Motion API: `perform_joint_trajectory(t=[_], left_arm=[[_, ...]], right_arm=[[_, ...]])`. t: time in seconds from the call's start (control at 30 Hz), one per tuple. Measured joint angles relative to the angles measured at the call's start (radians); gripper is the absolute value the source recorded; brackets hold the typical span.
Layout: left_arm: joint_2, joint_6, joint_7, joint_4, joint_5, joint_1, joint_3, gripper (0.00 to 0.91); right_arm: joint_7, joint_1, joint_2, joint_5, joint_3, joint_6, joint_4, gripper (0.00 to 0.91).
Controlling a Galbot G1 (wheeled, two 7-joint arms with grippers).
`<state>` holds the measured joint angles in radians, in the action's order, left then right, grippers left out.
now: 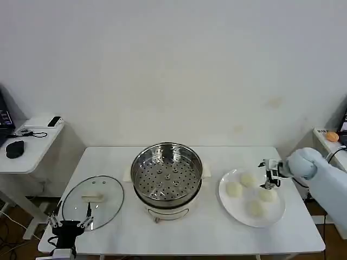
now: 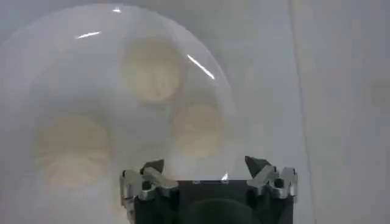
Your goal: Take steamed baozi put them in steamer then cover it.
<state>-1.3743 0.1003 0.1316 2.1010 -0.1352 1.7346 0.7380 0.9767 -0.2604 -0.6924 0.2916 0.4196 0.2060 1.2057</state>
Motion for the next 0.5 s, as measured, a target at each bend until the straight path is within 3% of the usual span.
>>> perform_joint_trajectory(t=[0.5], left_arm=[[0.001,0.002,-0.006,-0.014,-0.01,-0.003,-0.006,0.907]], right_arm=[[0.005,0.072,-0.089,0.025,0.103,-0.015,-0.12,0.907]])
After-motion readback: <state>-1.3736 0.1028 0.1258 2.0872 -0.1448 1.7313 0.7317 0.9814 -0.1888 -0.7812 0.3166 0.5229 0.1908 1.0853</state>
